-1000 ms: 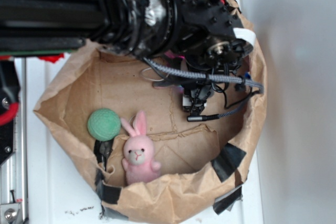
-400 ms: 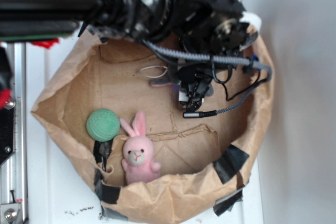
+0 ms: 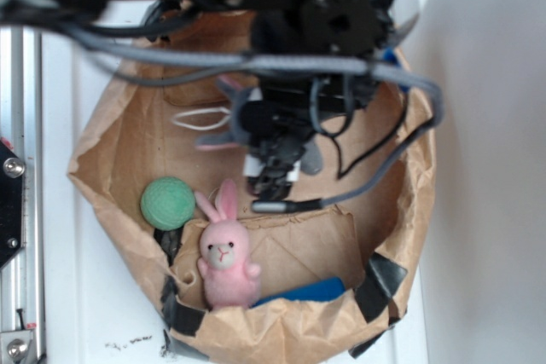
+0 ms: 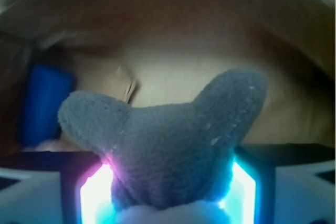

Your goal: Grab the gray animal.

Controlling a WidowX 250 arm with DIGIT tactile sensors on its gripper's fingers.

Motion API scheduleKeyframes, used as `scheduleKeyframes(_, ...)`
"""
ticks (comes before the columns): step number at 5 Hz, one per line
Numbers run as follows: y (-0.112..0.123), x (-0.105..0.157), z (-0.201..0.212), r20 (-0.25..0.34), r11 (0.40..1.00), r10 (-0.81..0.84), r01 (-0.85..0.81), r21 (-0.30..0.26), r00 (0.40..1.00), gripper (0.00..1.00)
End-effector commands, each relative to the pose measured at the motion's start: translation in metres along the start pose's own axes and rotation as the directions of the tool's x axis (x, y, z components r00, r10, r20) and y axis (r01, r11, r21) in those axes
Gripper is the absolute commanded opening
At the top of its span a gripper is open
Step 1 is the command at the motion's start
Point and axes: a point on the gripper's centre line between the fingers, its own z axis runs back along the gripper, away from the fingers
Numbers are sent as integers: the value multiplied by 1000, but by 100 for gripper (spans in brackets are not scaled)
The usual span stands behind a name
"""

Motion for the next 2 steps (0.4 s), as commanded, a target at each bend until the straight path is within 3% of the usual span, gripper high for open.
scheduleKeyframes(1, -32, -13, 53, 18, 998, -52, 52, 22, 998, 0)
scheduleKeyframes(2, -34, -18, 56, -3, 996, -43, 43, 73, 999, 0)
